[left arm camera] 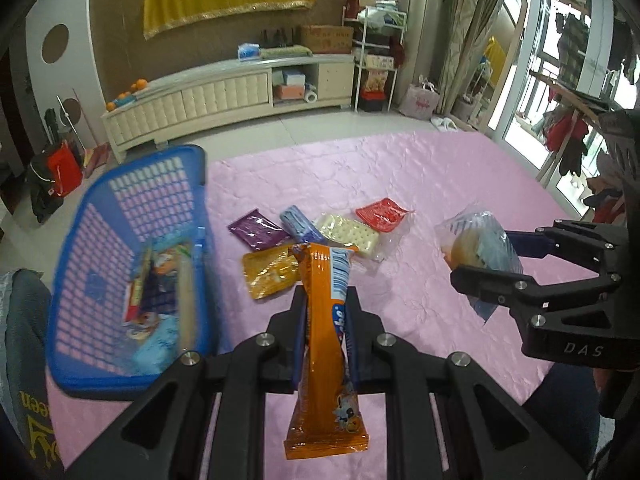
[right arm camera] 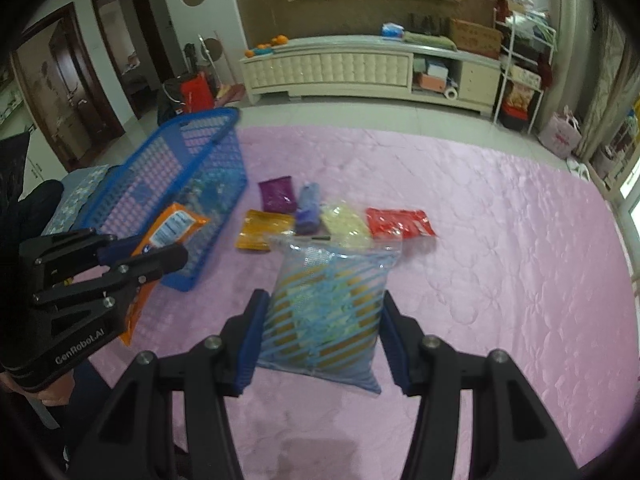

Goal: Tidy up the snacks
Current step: 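Carry the orange stick and the blue-striped bag over the blue basket, then lower the blue-striped bag into the basket and open the right tool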

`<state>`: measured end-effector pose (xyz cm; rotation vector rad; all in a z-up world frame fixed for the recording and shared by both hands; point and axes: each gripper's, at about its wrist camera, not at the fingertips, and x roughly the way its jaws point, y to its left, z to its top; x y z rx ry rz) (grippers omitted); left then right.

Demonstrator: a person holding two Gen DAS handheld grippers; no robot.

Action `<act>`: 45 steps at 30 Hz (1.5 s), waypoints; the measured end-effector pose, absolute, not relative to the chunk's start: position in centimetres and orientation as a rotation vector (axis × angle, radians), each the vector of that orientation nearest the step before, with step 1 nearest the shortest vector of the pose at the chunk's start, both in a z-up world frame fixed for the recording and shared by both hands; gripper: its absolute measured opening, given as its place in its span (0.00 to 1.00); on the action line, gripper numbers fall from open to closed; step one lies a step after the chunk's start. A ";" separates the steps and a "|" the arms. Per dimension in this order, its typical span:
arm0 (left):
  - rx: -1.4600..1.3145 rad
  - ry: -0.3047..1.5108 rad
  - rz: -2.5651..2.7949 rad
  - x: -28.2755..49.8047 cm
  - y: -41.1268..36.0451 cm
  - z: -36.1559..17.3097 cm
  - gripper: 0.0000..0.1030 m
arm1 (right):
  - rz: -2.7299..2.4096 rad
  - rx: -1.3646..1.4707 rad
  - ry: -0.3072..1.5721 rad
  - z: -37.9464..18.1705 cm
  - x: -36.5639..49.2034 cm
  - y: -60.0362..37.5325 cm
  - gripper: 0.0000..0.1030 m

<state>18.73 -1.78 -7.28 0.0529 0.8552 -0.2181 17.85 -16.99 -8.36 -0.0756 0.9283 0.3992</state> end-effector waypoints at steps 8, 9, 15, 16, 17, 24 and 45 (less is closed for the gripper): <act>0.070 0.801 -0.216 16.7 1.4 -3.4 0.15 | 0.448 -0.075 0.877 -5.1 16.4 -13.3 0.56; 0.071 0.793 -0.214 16.6 2.0 -2.8 0.15 | 0.457 -0.071 0.873 -4.7 16.4 -12.7 0.56; 0.090 0.759 -0.173 16.0 5.9 -0.4 0.15 | 0.506 -0.119 0.834 -2.6 16.3 -8.2 0.56; 0.090 0.756 -0.163 15.9 6.5 -0.1 0.15 | 0.515 -0.121 0.829 -2.3 16.3 -7.6 0.56; 0.089 0.751 -0.154 15.9 7.3 0.2 0.15 | 0.528 -0.121 0.826 -2.0 16.4 -6.8 0.56; 0.061 0.725 -0.093 15.2 12.8 1.2 0.15 | 0.591 -0.139 0.828 -1.5 17.6 -2.0 0.56; -0.001 0.814 -0.052 17.8 19.6 -3.8 0.15 | 0.605 -0.231 1.008 -8.2 21.1 4.9 0.57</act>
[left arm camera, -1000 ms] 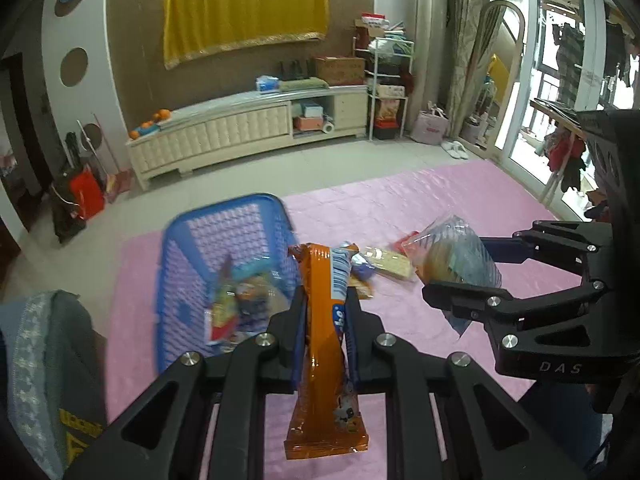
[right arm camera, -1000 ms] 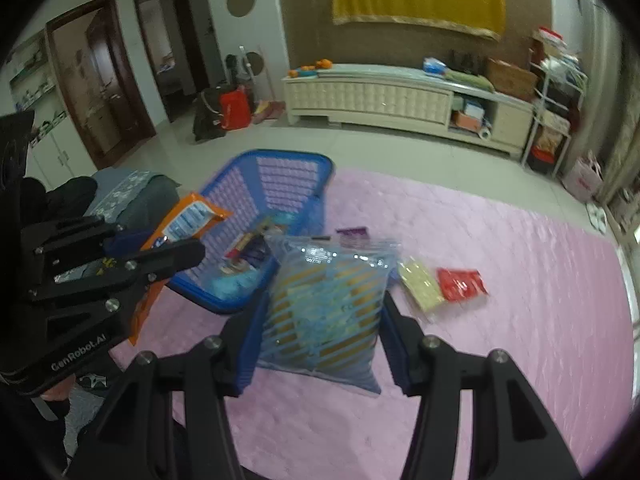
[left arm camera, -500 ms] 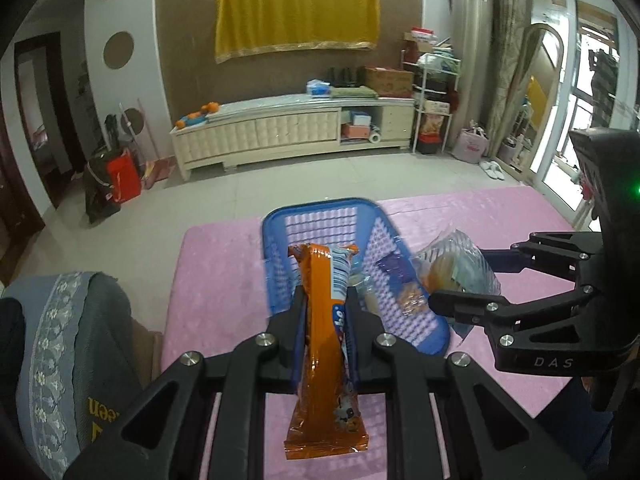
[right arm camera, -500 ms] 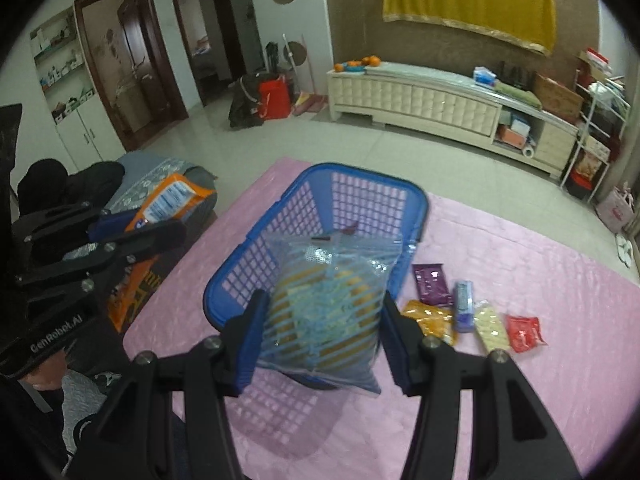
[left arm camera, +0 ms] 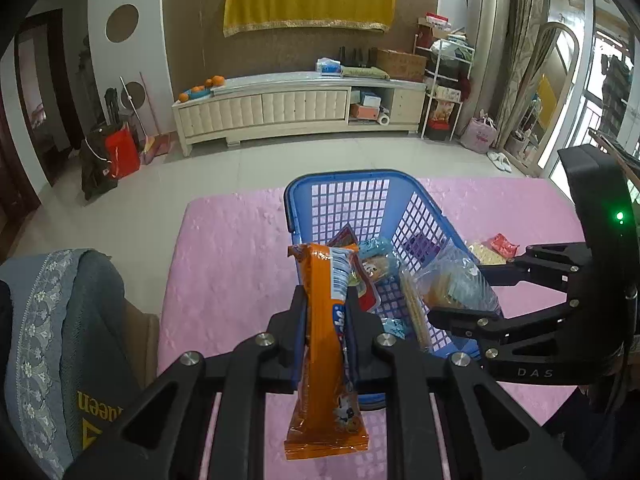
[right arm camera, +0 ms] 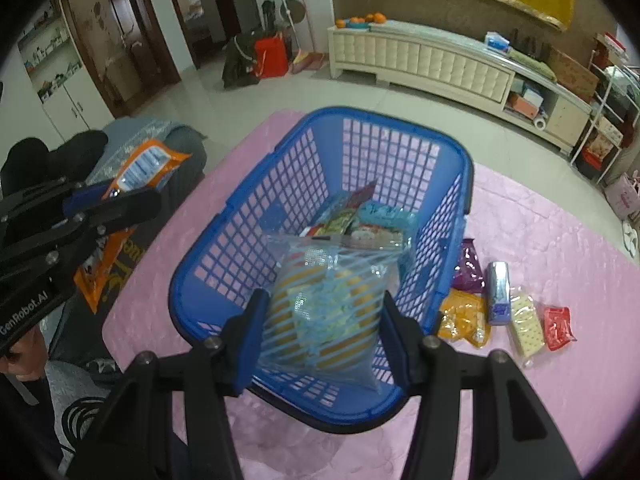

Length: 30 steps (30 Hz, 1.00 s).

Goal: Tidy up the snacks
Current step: 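Lower the blue-striped bag into the basket and open the right tool, then lower the orange stick snack into the basket and open the left tool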

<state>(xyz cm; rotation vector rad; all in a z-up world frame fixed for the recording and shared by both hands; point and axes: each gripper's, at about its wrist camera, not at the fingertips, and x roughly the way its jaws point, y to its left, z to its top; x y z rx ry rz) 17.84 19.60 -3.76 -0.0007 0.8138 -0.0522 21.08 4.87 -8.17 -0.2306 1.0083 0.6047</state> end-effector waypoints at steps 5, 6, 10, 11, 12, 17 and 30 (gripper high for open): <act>0.006 0.808 -0.047 17.8 20.1 -3.3 0.15 | 0.591 -0.254 1.030 -8.5 21.5 5.5 0.57; 0.005 0.805 -0.045 17.7 20.1 -3.2 0.15 | 0.584 -0.248 1.035 -8.6 21.5 5.4 0.57; 0.007 0.802 -0.041 17.3 19.9 -3.0 0.15 | 0.580 -0.243 1.056 -8.8 21.6 5.3 0.57; 0.007 0.802 -0.040 17.2 20.0 -3.0 0.15 | 0.577 -0.249 1.060 -8.8 21.6 5.4 0.57; 0.005 0.802 -0.042 17.1 20.0 -2.9 0.15 | 0.575 -0.250 1.064 -8.8 21.7 5.4 0.57; 0.010 0.803 -0.041 16.9 19.5 -2.5 0.15 | 0.595 -0.201 1.076 -8.4 21.9 4.7 0.89; 0.007 0.782 -0.081 16.7 17.9 -1.1 0.15 | 0.527 -0.162 0.965 -4.7 20.9 0.7 1.00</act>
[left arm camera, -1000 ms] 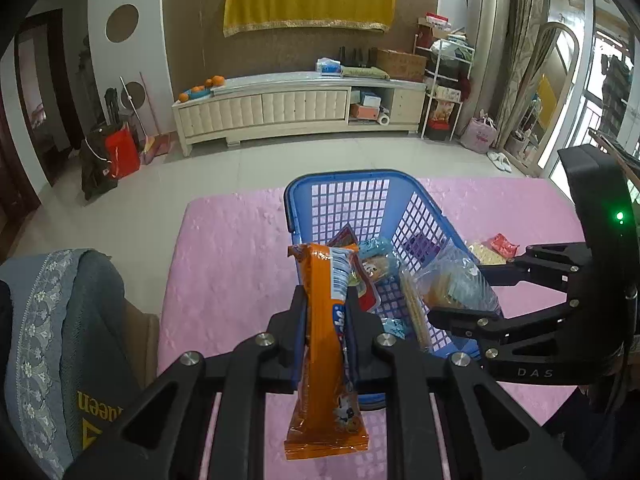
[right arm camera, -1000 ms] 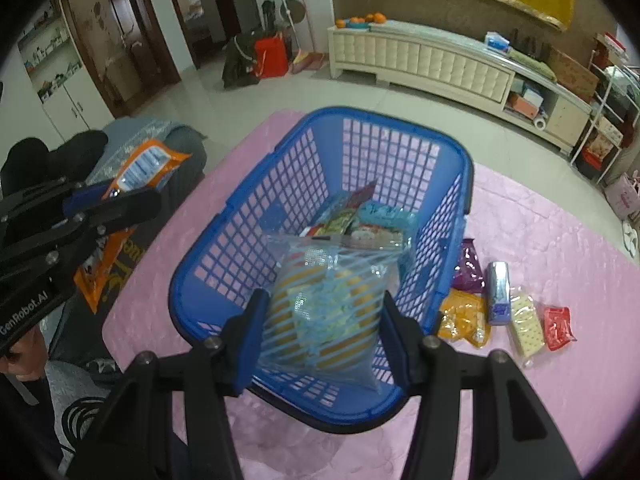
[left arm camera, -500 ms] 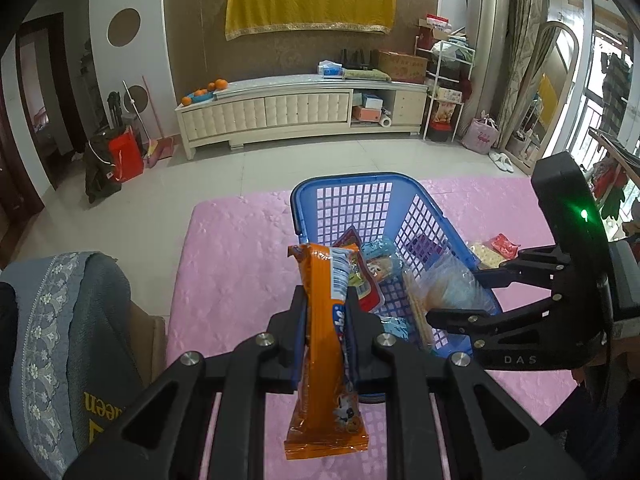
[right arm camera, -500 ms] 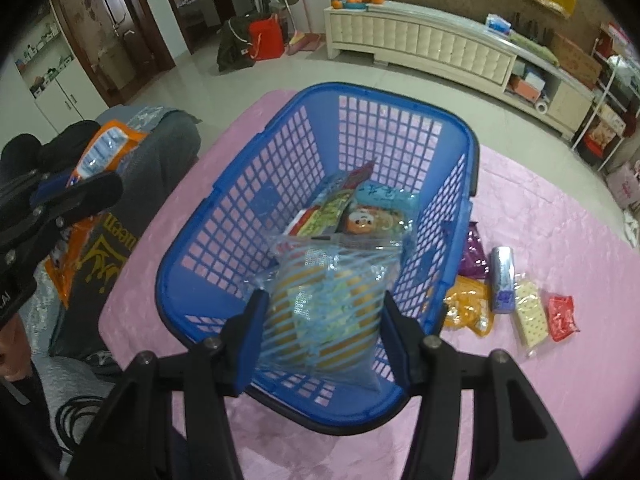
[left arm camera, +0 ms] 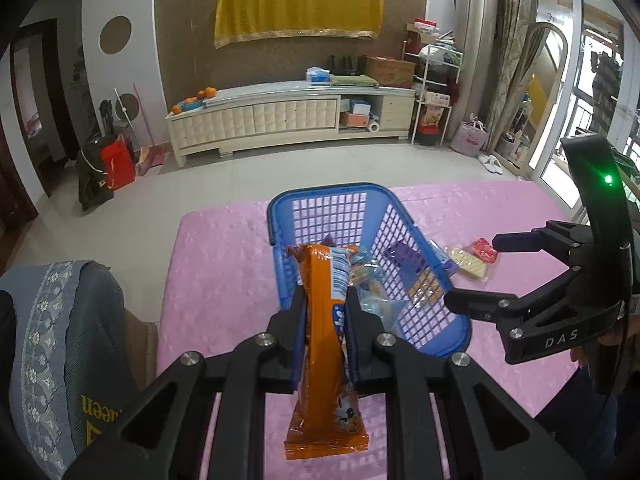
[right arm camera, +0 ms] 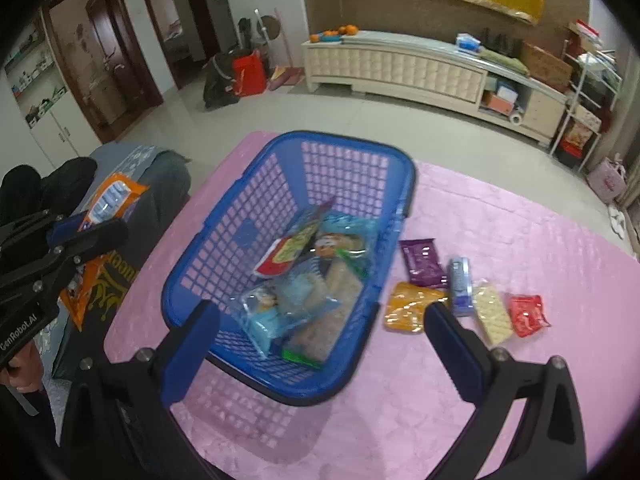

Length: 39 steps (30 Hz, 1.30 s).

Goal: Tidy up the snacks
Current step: 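Lower the orange stick snack into the basket and open the left tool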

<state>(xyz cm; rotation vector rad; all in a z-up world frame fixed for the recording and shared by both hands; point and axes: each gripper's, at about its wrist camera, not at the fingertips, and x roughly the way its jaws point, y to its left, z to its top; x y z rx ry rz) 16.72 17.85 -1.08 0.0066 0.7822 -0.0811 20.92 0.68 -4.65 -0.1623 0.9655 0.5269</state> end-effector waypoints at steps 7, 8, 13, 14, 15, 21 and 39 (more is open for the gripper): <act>0.012 0.784 -0.117 18.2 15.8 -0.9 0.15 | 0.448 -0.151 0.925 -3.9 21.5 -1.7 1.00; 0.014 0.786 -0.120 18.5 15.5 -0.9 0.15 | 0.437 -0.149 0.920 -3.9 21.7 -2.0 1.00; 0.009 0.815 -0.137 20.7 14.1 -2.0 0.15 | 0.407 -0.135 0.913 -4.5 22.9 -3.2 1.00; 0.006 0.822 -0.140 21.1 13.9 -2.2 0.15 | 0.405 -0.135 0.915 -4.7 23.1 -3.4 1.00; 0.000 0.830 -0.143 21.6 13.7 -2.6 0.15 | 0.401 -0.138 0.915 -4.9 23.3 -3.5 1.00; -0.021 0.877 -0.162 24.3 12.8 -4.5 0.15 | 0.380 -0.130 0.913 -6.2 24.8 -4.8 1.00; 0.022 0.903 -0.168 28.2 11.7 -6.3 0.15 | 0.350 -0.083 0.943 -8.1 27.2 -7.2 1.00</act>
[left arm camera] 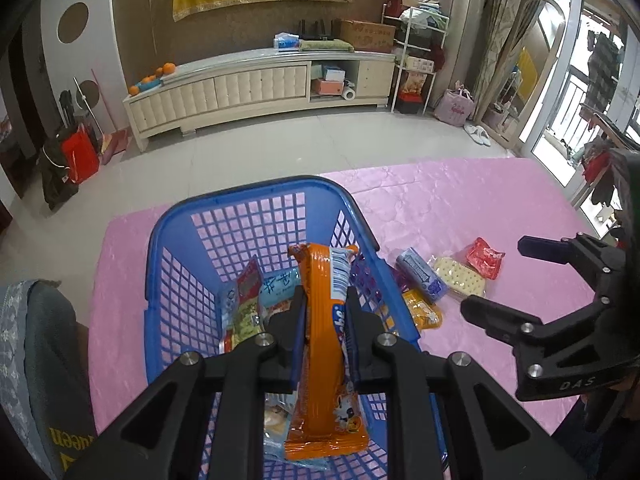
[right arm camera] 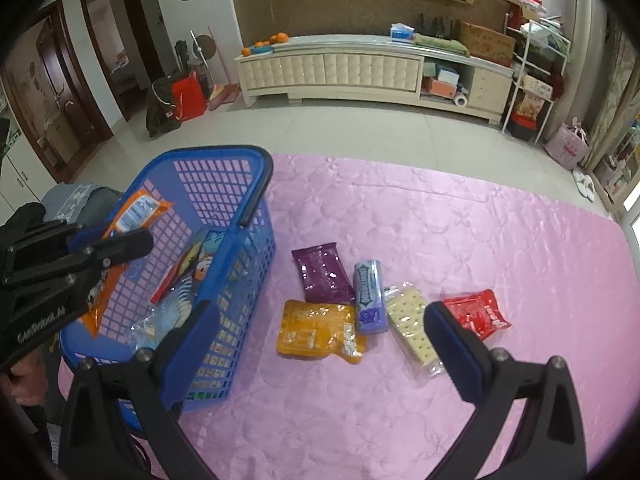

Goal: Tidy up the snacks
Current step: 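Lower the orange stick snack into the basket and open the left tool, then move both tools back toward the remaining packets on the mat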

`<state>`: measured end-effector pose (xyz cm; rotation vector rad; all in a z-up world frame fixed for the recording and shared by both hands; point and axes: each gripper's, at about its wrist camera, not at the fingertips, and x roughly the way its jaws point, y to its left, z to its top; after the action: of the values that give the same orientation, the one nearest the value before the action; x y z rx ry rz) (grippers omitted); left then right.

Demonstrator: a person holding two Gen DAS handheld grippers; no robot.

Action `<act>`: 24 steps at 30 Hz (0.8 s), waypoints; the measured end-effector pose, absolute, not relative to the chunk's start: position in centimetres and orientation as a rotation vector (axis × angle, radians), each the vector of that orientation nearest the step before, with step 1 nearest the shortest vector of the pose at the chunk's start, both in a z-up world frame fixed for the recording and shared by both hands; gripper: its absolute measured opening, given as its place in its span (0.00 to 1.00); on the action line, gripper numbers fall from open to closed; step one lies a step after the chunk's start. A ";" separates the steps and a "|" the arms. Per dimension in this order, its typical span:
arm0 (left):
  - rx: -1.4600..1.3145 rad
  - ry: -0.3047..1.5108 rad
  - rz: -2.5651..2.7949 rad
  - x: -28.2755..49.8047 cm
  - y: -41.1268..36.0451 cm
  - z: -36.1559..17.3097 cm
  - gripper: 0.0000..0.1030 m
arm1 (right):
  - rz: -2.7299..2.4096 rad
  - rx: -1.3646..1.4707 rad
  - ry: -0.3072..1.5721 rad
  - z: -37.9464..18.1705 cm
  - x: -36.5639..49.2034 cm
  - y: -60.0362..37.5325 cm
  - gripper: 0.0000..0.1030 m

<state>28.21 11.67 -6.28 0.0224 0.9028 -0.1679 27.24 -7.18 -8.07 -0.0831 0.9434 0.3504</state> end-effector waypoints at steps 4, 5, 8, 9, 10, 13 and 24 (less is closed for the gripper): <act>0.017 0.902 -0.178 28.4 11.8 -6.3 0.15 | 0.344 -0.078 0.933 -7.4 27.5 -7.3 1.00; 0.016 0.903 -0.183 28.4 11.8 -6.4 0.15 | 0.343 -0.080 0.931 -7.2 27.5 -7.3 1.00; 0.025 0.900 -0.186 28.5 11.8 -6.8 0.28 | 0.344 -0.089 0.931 -7.3 27.9 -6.9 1.00; 0.021 0.899 -0.189 28.5 11.8 -6.9 0.42 | 0.344 -0.090 0.930 -7.2 28.0 -6.8 1.00; 0.013 0.898 -0.201 28.4 11.9 -6.9 0.49 | 0.343 -0.090 0.931 -7.3 28.1 -6.7 1.00; 0.001 0.898 -0.226 27.9 12.0 -6.5 0.58 | 0.339 -0.086 0.928 -7.2 28.0 -6.8 1.00; 0.013 0.865 -0.235 23.6 11.6 -3.7 0.67 | 0.333 -0.084 0.909 -5.0 24.7 -7.8 1.00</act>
<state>23.65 11.60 -3.71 0.0133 0.8650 -0.2346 24.68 -7.84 -4.98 -0.0836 0.9091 0.3334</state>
